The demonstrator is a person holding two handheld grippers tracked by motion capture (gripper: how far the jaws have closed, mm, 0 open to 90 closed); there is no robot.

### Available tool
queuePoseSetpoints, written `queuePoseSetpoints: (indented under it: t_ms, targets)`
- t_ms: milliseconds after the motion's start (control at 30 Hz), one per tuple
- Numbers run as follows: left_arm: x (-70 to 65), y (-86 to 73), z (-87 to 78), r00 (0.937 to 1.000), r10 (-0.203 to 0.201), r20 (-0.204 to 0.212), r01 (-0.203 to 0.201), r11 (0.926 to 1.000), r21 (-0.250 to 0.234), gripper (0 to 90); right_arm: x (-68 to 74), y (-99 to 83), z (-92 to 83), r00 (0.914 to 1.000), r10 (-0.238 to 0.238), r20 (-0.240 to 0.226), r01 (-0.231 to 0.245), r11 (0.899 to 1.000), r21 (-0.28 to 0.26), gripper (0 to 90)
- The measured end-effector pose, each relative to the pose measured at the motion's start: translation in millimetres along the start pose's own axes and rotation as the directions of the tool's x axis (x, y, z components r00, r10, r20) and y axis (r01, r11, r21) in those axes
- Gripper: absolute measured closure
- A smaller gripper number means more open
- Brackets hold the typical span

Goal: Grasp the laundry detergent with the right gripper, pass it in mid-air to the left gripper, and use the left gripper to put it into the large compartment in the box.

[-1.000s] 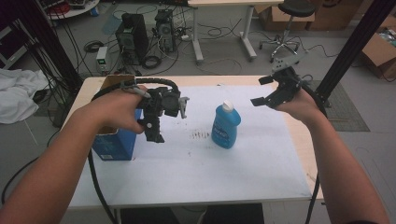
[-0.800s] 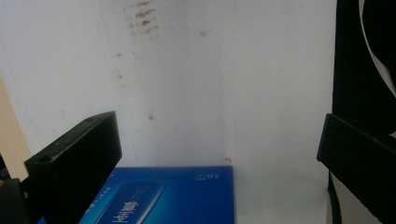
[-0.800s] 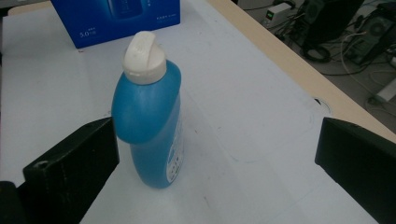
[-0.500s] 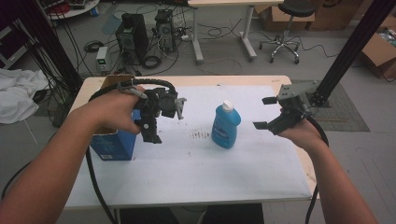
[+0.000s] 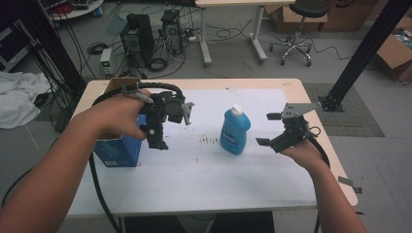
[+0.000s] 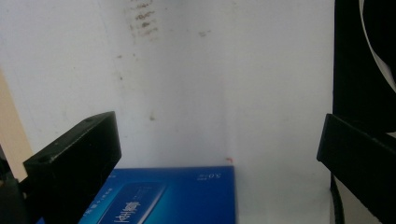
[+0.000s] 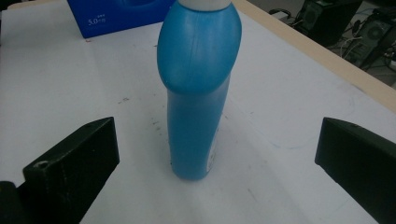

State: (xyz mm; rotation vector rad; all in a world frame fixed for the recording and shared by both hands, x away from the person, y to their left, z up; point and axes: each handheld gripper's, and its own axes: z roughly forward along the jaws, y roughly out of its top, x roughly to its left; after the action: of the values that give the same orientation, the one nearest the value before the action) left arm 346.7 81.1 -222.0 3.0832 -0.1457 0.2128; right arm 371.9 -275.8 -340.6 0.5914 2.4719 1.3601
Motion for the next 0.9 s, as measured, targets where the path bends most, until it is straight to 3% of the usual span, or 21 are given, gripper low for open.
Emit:
queuePoseSetpoints:
  t_ms: [467, 900]
  targets:
    - [-2.7, 0.0, -0.9, 1.0, 0.008, -0.006, -0.008, 1.0, 0.001, 0.1, 10.7, -24.7, 46.8, 0.9995, 0.031, 0.002, -0.031, 0.999, -0.021, 0.0]
    - [-4.4, -0.8, -0.6, 0.9999, 0.007, -0.008, -0.007, 1.0, 0.0, 0.1, 13.0, -30.6, 80.0, 0.9981, 0.06, 0.014, -0.059, 0.997, -0.052, 0.0]
